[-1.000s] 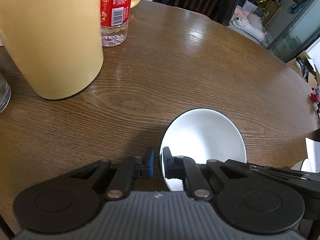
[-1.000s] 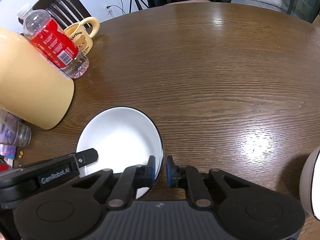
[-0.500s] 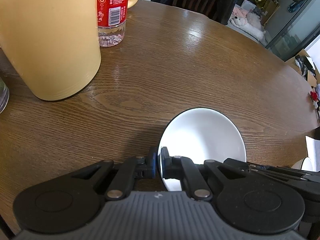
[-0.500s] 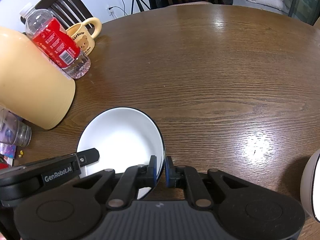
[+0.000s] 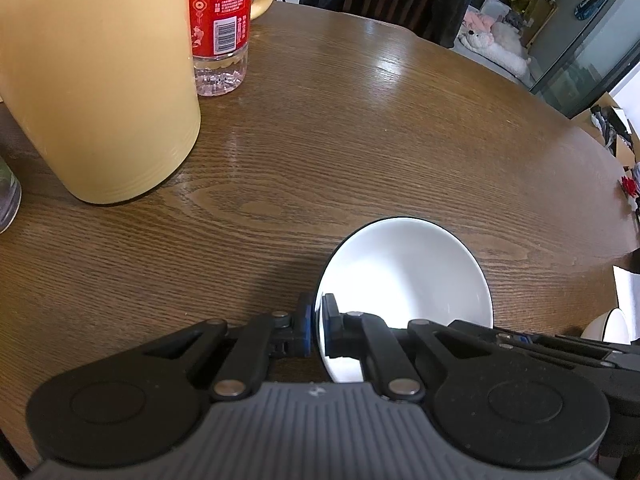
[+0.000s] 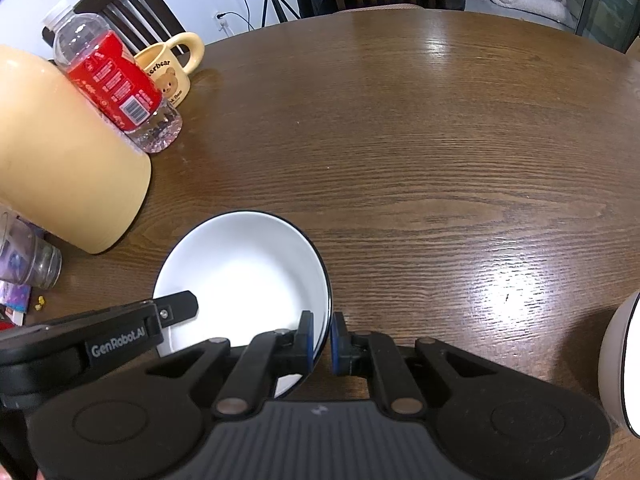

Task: Organize plates and bowls
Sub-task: 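Lift the white bowl with both grippers off the table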

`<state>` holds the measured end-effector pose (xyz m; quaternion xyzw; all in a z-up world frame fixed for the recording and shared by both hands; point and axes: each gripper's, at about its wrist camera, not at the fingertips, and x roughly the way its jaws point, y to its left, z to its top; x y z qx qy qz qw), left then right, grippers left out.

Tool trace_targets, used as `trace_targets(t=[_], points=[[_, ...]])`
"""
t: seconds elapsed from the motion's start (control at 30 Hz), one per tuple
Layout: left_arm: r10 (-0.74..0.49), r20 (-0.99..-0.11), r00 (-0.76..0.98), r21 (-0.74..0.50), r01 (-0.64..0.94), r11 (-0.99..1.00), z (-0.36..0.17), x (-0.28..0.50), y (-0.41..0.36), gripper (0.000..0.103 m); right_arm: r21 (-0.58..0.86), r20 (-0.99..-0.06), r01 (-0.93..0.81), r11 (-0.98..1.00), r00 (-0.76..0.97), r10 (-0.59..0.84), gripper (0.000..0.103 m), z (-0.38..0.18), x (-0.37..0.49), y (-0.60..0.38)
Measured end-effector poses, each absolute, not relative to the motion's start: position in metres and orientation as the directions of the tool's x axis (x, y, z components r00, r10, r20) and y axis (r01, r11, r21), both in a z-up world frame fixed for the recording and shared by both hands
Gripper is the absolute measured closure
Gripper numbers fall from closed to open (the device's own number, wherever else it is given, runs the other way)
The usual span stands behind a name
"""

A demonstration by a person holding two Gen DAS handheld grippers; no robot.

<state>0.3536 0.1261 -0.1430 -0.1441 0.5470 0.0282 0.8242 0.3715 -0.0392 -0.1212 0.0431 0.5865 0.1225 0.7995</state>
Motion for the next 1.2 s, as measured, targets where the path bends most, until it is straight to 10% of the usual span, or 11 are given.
trace_targets(t=[1.2], points=[[-0.129,-0.877,0.462,-0.204,-0.116,0.972,-0.092,0.313,0.077,0.097,0.218,-0.900,-0.084,0.972,0.369,0.233,0.095,-0.076,0.318,-0.088]])
